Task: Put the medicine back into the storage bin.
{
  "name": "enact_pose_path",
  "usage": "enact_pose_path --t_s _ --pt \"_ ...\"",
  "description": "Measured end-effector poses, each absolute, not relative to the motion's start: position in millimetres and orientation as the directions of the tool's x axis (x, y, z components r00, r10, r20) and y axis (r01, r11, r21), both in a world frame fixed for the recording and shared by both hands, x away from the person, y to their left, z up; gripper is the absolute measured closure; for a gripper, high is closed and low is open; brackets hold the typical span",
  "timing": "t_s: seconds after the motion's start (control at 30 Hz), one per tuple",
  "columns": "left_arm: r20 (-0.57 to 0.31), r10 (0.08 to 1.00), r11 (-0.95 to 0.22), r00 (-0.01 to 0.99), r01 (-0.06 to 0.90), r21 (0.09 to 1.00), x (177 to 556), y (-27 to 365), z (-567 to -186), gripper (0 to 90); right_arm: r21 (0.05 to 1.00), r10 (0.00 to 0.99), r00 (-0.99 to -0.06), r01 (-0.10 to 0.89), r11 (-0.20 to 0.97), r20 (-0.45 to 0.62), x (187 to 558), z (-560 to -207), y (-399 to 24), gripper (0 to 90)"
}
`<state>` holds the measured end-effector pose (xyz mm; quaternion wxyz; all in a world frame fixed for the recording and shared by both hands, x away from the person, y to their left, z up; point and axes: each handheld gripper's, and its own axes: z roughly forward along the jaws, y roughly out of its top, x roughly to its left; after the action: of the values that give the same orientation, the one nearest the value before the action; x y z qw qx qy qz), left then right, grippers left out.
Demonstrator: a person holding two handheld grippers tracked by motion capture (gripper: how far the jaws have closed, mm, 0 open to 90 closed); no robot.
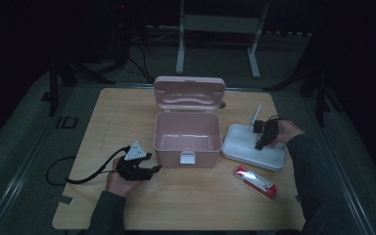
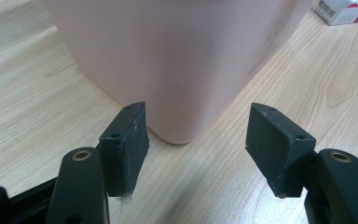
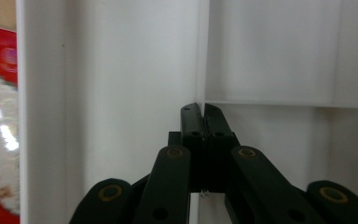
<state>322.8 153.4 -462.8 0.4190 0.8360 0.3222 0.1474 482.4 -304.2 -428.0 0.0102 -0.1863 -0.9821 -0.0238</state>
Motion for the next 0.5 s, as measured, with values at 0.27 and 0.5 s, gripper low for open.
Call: enact_pose_path --t_s 0.27,0.5 --pt "-0.022 0.662 -0.445 0.749 0.417 0.792 323 154 -463 38.2 0.049 0.397 -0.917 0.398 0.916 0.023 481 -436 -305 80.4" --pt "-0.026 0.666 -0.441 0.746 0.421 0.792 323 153 -465 38.3 0.101 0.406 -0.914 0.404 0.909 0.000 470 -423 -310 65.3"
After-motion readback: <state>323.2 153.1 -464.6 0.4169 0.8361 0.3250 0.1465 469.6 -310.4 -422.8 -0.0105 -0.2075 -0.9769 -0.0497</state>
